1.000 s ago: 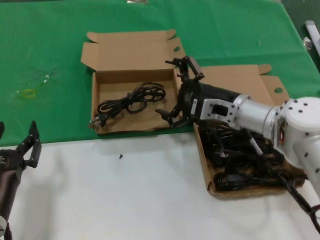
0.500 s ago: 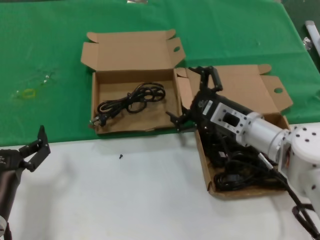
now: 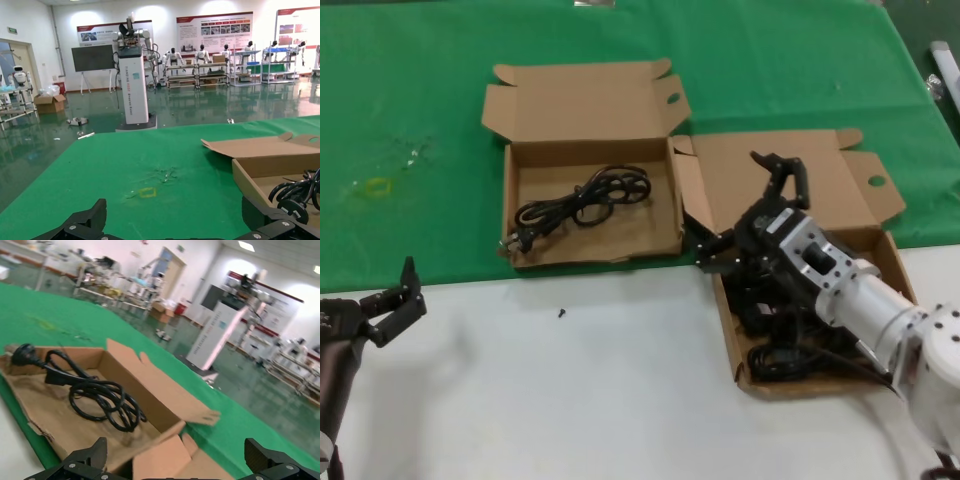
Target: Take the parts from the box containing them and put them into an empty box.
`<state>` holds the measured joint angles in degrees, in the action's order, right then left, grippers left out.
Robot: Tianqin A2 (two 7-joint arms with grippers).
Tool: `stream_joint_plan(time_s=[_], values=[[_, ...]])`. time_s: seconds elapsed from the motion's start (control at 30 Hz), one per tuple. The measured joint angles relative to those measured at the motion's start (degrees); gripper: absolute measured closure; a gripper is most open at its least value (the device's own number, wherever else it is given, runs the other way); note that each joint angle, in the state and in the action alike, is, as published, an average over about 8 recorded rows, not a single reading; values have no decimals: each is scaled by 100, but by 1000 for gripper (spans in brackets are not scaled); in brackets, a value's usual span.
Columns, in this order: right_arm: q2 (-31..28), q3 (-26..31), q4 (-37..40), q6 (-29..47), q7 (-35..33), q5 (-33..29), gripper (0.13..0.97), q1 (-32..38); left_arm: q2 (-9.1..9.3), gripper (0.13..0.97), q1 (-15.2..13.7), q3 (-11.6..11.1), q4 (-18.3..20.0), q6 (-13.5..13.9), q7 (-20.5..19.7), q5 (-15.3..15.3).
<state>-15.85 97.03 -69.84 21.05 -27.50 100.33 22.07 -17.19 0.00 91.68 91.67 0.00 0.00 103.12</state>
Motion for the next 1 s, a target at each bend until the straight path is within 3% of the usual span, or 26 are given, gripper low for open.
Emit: stream_joint_plan(time_s=[0.23, 1.0], values=[[-31, -124, -505, -485, 633, 64, 129, -508, 0, 148, 0, 0, 0, 0, 0, 0], [-122, -485, -1977, -1906, 2491, 254, 129, -1998, 0, 132, 0, 0, 0, 0, 0, 1]])
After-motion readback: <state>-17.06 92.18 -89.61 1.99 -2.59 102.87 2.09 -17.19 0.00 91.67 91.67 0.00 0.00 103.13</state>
